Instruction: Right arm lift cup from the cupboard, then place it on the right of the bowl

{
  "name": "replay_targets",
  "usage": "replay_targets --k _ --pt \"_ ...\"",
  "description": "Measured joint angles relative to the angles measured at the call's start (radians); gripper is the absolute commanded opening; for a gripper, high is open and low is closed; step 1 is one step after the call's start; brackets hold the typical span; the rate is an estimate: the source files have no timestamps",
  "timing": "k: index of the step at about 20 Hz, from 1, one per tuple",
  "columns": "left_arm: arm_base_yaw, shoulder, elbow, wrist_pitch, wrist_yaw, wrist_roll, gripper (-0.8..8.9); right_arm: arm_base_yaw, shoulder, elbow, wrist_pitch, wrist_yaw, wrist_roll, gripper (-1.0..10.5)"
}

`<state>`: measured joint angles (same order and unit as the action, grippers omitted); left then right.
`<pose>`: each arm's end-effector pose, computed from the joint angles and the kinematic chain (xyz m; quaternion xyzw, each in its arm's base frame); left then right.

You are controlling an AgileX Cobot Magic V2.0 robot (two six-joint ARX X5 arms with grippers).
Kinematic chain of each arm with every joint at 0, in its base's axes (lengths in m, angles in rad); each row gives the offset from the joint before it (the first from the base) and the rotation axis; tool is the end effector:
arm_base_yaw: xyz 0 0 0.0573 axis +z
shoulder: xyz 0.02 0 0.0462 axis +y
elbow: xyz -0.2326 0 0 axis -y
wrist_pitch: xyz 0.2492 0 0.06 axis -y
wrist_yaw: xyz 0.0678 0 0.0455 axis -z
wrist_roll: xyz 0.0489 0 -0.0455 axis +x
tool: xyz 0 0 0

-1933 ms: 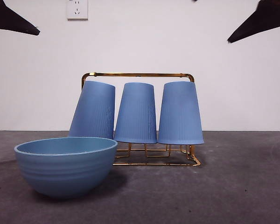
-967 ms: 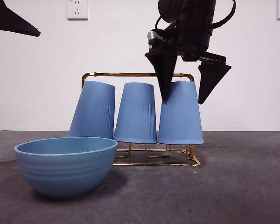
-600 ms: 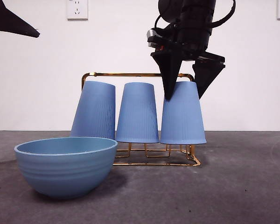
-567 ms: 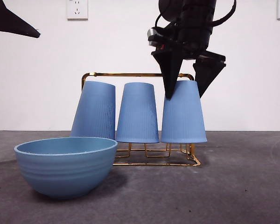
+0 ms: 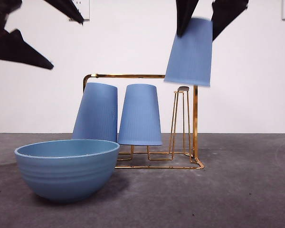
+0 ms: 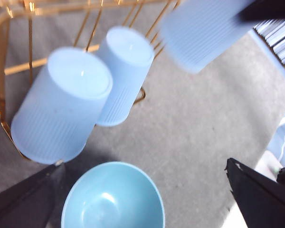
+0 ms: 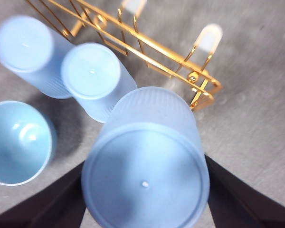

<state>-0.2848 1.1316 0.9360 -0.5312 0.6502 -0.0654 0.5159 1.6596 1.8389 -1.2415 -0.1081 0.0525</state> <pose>0.2383 -0.1006 0.2535 -0.0918 0.3631 -0.4096 0.8318 0.2860 0.1683 0.3370 -0.0810 0.5028 0.2516 0.8230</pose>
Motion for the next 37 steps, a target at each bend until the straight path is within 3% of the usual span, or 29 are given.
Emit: replay_targets --k 5,9,13,16,21,23,28,32,37 --pt "-0.001 0.091 0.000 0.004 0.000 0.004 5.61 0.000 -0.185 -0.148 0.055 -0.011 0.000 2.4" --pt "-0.002 0.181 0.000 0.027 0.011 -0.006 5.61 0.000 -0.372 -0.417 0.245 -0.111 0.000 2.4" --pt "-0.009 0.251 0.000 0.045 0.158 -0.037 5.61 -0.007 -0.558 -0.673 0.386 -0.167 0.000 2.4" --pt "-0.014 0.265 0.000 0.051 0.247 -0.053 5.60 -0.054 -0.675 -0.857 0.497 -0.291 0.011 2.4" --pt "-0.022 0.320 0.000 0.072 0.387 -0.096 5.60 -0.148 -0.814 -1.140 0.739 -0.572 0.121 2.4" --pt "-0.037 0.344 0.000 0.114 0.468 -0.121 5.58 -0.158 -0.821 -1.231 0.838 -0.624 0.177 2.4" --pt "-0.093 0.428 0.000 0.148 0.573 -0.147 5.58 -0.158 -0.821 -1.408 1.186 -0.665 0.370 2.4" --pt "-0.133 0.492 0.000 0.231 0.650 -0.200 5.58 -0.150 -0.821 -1.492 1.364 -0.674 0.506 2.4" --pt "-0.149 0.515 0.013 0.278 0.661 -0.250 5.58 -0.090 -0.781 -1.508 1.494 -0.628 0.590 2.4"
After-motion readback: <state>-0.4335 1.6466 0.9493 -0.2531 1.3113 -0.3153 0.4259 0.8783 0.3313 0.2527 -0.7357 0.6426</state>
